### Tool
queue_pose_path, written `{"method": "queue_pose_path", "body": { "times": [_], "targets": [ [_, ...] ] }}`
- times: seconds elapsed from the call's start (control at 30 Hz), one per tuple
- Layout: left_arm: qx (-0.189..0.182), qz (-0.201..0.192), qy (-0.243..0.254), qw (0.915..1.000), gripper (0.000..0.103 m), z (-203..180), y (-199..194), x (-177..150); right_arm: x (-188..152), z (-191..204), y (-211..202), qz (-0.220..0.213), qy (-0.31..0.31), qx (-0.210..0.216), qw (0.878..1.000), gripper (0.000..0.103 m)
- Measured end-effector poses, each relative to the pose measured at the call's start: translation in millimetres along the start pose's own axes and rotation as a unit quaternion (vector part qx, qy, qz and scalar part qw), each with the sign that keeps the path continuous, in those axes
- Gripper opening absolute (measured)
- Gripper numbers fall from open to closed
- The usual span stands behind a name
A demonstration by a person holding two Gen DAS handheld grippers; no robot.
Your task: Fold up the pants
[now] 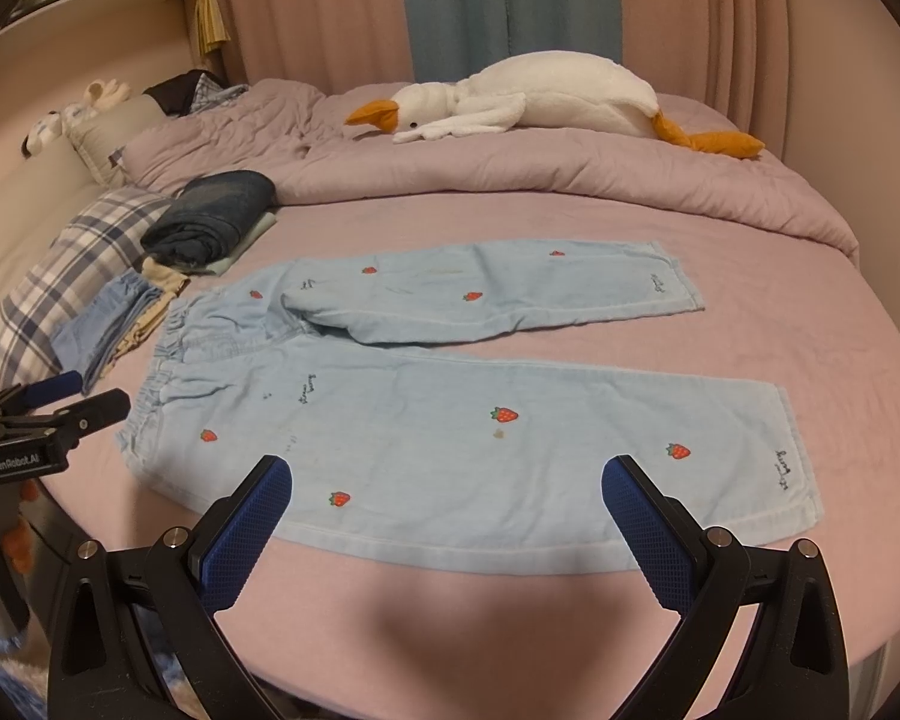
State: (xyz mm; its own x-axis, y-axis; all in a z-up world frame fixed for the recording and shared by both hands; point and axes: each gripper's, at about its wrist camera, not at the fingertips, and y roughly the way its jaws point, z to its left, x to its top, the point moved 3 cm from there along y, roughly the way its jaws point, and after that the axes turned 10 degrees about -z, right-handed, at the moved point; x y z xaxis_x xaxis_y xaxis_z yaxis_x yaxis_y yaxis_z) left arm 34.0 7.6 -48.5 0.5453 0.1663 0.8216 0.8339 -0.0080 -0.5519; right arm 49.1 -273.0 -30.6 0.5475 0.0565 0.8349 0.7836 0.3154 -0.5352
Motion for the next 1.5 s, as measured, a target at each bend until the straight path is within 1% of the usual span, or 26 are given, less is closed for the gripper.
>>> {"method": "queue_pose_path", "body": {
  "times": [0.03,0.1,0.13,0.23,0.33,0.37,0.47,0.53,0.57,0.6,0.63,0.7,0.73,0.8,0.87,1.0,1.07,1.1,1.13,1.17,1.2,1.23,1.27,1.33,1.43,1.5],
  "targets": [
    [0.003,-0.002,-0.002,1.0000,0.102,3,3,-1,-1,0,1,0.002,0.000,0.000,1.000,0.103],
    [0.014,0.018,-0.025,0.9994,0.102,20,11,-10,-5,3,6,0.008,-0.001,-0.001,1.000,0.103],
    [0.015,0.022,-0.033,0.9991,0.102,26,13,-12,-7,-1,9,0.023,0.003,0.005,1.000,0.103],
    [0.013,0.034,-0.091,0.9952,0.102,53,17,-27,-22,8,26,0.048,-0.002,0.020,0.999,0.103],
    [0.019,0.067,-0.156,0.9852,0.102,75,20,-46,-43,30,45,0.087,-0.032,0.044,0.995,0.103],
    [0.024,0.072,-0.173,0.9821,0.102,87,22,-53,-51,41,43,0.120,-0.039,0.063,0.990,0.103],
    [0.022,0.092,-0.210,0.9731,0.102,101,24,-70,-62,67,40,0.145,-0.094,0.099,0.980,0.103],
    [0.013,0.103,-0.235,0.9666,0.102,109,27,-78,-68,84,38,0.133,-0.130,0.121,0.975,0.103],
    [0.011,0.106,-0.242,0.9644,0.102,112,30,-81,-73,94,46,0.108,-0.159,0.120,0.974,0.103],
    [0.005,0.108,-0.250,0.9621,0.102,116,33,-83,-77,97,47,0.111,-0.177,0.122,0.970,0.103],
    [0.002,0.107,-0.256,0.9607,0.102,119,36,-84,-80,103,48,0.100,-0.193,0.127,0.968,0.103],
    [0.001,0.099,-0.257,0.9613,0.102,121,35,-81,-90,113,53,0.088,-0.242,0.127,0.958,0.102],
    [-0.007,0.088,-0.250,0.9642,0.102,119,33,-81,-95,118,56,0.079,-0.270,0.121,0.952,0.102],
    [-0.008,0.079,-0.258,0.9629,0.101,123,37,-76,-103,129,63,0.053,-0.310,0.109,0.943,0.101],
    [-0.013,0.068,-0.268,0.9608,0.101,128,41,-72,-102,132,66,0.031,-0.326,0.105,0.939,0.101],
    [-0.013,0.063,-0.279,0.9581,0.101,134,49,-68,-95,140,74,0.000,-0.331,0.091,0.939,0.101],
    [-0.010,0.059,-0.285,0.9566,0.094,136,51,-65,-92,149,78,-0.021,-0.339,0.075,0.938,0.100],
    [-0.009,0.055,-0.291,0.9550,0.081,139,50,-63,-91,152,80,-0.027,-0.344,0.071,0.936,0.094],
    [-0.007,0.056,-0.295,0.9537,0.065,140,53,-63,-90,155,81,-0.031,-0.347,0.069,0.935,0.086],
    [-0.004,0.059,-0.302,0.9515,0.056,144,54,-63,-91,158,79,-0.037,-0.352,0.069,0.933,0.083],
    [0.004,0.065,-0.308,0.9490,0.038,149,54,-65,-90,161,79,-0.041,-0.355,0.067,0.931,0.076],
    [0.009,0.066,-0.315,0.9467,0.028,152,54,-68,-90,164,80,-0.045,-0.359,0.066,0.930,0.069],
    [0.007,0.065,-0.324,0.9438,0.027,156,52,-70,-91,166,78,-0.050,-0.366,0.066,0.927,0.065],
    [0.000,0.062,-0.340,0.9383,0.023,163,48,-74,-92,170,76,-0.050,-0.374,0.071,0.923,0.037],
    [0.002,0.056,-0.326,0.9436,0.020,163,40,-73,-93,175,72,-0.048,-0.383,0.081,0.919,0.019],
    [0.006,0.050,-0.312,0.9489,0.019,160,35,-72,-92,177,71,-0.040,-0.383,0.092,0.918,0.012]
  ]
}}
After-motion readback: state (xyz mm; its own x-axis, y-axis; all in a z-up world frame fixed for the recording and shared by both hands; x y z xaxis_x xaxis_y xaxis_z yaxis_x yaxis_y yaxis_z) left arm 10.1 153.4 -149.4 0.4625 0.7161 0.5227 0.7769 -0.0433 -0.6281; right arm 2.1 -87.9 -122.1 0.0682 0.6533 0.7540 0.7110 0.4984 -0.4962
